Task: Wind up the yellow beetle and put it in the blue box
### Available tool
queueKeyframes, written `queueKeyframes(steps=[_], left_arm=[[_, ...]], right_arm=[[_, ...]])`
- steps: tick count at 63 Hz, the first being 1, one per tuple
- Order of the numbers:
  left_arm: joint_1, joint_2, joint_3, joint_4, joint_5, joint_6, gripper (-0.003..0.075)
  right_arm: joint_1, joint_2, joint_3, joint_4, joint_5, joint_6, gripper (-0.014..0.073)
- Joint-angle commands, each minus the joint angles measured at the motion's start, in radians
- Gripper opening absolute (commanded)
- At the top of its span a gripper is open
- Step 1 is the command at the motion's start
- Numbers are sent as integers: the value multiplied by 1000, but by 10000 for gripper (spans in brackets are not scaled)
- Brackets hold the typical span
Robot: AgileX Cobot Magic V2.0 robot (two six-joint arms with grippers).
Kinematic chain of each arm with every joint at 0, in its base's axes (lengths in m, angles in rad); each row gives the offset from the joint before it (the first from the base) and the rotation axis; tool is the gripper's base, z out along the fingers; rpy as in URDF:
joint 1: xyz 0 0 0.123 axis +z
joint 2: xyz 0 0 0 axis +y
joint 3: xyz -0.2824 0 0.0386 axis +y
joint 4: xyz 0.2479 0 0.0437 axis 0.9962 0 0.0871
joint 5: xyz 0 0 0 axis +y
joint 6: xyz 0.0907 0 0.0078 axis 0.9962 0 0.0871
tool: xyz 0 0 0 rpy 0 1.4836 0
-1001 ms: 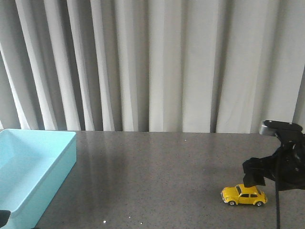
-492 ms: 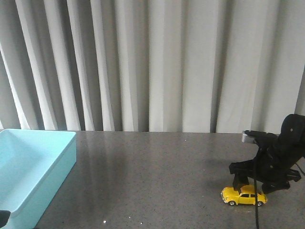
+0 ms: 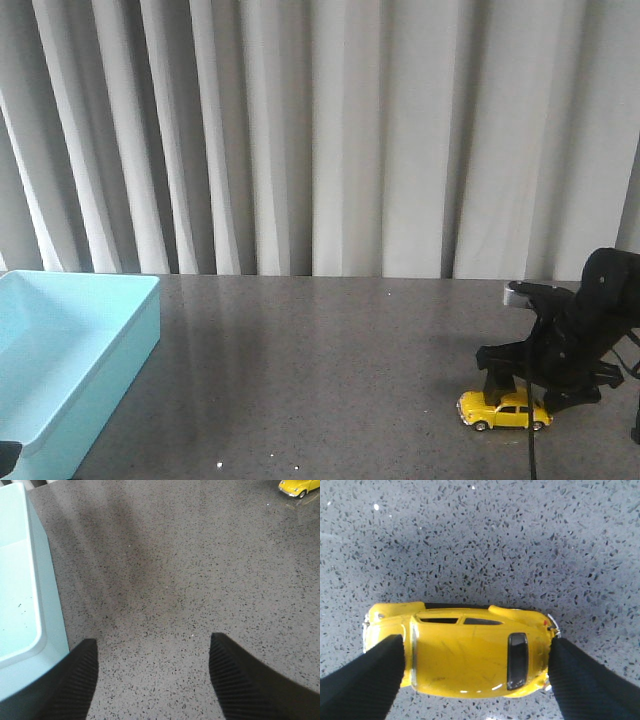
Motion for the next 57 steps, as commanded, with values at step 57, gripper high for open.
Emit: queueKeyframes(steps=[57], left_arm=[[-7, -2, -34, -6, -11, -1, 471]], right_arm=[[-335, 5, -16, 36, -13, -254, 579]])
